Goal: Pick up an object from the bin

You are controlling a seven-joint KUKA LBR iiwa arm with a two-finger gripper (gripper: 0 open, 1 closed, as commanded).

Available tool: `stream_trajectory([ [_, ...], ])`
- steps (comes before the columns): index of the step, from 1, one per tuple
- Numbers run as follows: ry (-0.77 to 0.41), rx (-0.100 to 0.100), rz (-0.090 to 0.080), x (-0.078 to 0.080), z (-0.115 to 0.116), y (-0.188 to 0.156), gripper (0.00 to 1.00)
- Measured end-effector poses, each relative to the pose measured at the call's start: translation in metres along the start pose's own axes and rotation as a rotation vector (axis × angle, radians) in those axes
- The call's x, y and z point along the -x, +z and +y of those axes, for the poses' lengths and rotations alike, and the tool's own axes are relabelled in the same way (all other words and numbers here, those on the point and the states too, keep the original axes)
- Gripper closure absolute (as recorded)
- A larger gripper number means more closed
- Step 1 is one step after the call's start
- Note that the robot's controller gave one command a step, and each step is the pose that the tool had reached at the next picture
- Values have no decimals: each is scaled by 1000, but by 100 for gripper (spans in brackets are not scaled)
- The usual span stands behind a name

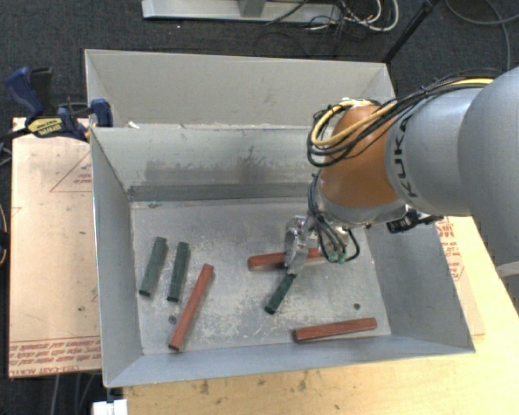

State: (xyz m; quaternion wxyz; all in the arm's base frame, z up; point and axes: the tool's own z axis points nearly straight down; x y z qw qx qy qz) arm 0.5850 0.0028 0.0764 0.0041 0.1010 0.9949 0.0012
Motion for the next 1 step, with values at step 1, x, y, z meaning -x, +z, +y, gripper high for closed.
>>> stream_trajectory([
  [1, 0, 0, 0, 0, 0, 0, 100],
])
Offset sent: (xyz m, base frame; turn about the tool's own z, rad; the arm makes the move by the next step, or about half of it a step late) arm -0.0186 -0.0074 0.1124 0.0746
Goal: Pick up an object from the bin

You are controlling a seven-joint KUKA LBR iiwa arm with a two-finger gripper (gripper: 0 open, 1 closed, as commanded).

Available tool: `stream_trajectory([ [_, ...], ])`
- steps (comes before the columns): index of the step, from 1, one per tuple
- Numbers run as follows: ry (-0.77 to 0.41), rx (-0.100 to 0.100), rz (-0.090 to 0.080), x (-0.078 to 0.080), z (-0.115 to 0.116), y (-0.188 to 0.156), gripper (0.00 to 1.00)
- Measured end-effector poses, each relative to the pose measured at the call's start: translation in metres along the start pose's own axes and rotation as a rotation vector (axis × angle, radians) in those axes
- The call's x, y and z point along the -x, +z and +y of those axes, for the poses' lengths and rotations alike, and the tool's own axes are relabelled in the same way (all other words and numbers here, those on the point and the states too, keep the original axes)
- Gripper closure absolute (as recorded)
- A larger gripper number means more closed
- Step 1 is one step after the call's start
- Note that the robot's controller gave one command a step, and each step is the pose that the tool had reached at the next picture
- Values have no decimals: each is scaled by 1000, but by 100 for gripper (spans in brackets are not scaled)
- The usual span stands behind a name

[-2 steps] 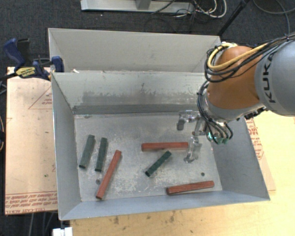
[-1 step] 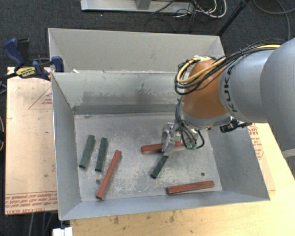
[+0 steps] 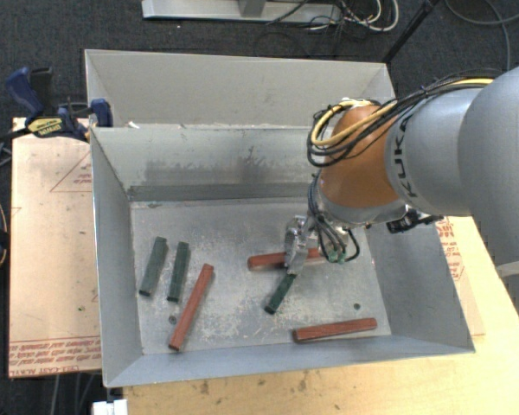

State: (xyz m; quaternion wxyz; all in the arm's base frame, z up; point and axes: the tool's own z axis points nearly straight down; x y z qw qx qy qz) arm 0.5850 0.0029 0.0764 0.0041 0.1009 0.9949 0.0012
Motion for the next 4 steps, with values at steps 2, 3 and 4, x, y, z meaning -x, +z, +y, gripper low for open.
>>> stream_trajectory([
  [2, 72, -3, 6, -15, -10, -112, 0],
  [3, 72, -3, 6, -15, -10, -112, 0],
  [4, 15, -2, 1, -5, -7, -98, 0],
])
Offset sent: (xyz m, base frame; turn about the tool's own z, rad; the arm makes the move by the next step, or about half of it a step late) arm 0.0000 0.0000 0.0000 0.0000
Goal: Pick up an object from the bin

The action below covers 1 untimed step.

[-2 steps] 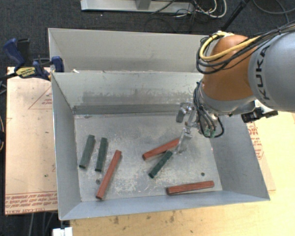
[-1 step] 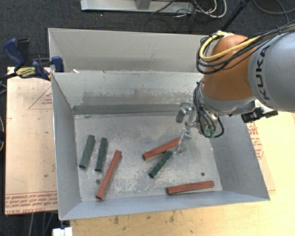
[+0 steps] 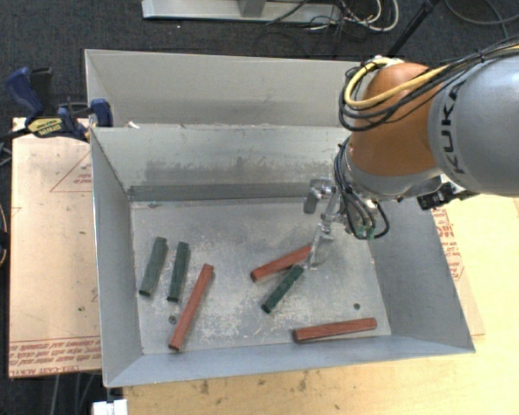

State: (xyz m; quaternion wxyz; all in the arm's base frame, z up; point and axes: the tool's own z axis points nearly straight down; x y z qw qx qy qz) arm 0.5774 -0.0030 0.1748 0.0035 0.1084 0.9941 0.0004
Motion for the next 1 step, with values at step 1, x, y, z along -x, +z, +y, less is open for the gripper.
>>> stream_trajectory([
  [1, -167, 1, 0, 3, 17, 61, 0],
])
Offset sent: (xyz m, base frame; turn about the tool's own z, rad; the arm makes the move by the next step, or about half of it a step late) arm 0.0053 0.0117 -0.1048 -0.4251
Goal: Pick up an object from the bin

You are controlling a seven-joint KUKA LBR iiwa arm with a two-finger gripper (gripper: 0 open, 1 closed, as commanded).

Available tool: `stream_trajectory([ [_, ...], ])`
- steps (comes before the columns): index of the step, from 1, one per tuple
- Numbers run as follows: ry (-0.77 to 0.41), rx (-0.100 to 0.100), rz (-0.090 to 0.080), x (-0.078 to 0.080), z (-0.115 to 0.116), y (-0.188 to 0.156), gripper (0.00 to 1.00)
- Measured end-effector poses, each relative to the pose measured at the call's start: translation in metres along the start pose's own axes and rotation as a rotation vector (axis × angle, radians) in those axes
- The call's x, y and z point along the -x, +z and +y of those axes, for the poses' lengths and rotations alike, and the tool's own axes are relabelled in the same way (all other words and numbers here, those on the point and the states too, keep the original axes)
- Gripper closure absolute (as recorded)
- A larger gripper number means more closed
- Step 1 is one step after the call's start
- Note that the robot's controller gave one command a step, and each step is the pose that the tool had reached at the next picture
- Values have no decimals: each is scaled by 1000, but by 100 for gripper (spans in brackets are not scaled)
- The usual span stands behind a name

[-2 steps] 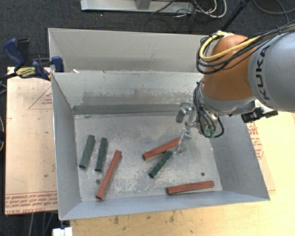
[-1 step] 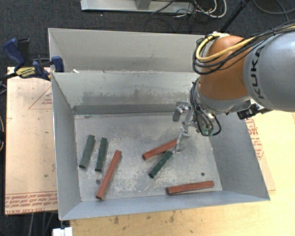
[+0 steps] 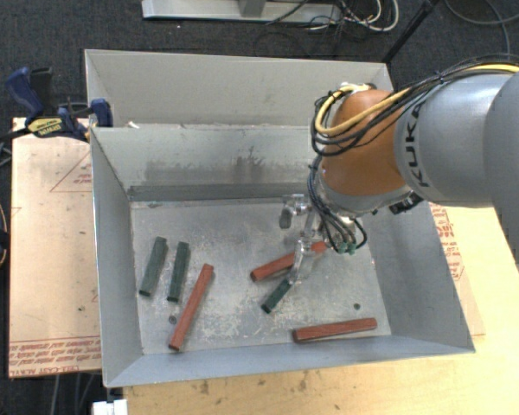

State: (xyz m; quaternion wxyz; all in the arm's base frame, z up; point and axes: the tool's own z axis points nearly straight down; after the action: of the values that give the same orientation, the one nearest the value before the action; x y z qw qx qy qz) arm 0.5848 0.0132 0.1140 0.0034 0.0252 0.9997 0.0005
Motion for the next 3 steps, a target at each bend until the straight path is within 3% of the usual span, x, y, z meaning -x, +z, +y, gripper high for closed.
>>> stream_trajectory([
  [1, -256, 2, 6, 0, -3, 39, 100],
  [2, -256, 2, 6, 0, -3, 39, 100],
  [3, -357, 1, 7, -5, -1, 12, 100],
])
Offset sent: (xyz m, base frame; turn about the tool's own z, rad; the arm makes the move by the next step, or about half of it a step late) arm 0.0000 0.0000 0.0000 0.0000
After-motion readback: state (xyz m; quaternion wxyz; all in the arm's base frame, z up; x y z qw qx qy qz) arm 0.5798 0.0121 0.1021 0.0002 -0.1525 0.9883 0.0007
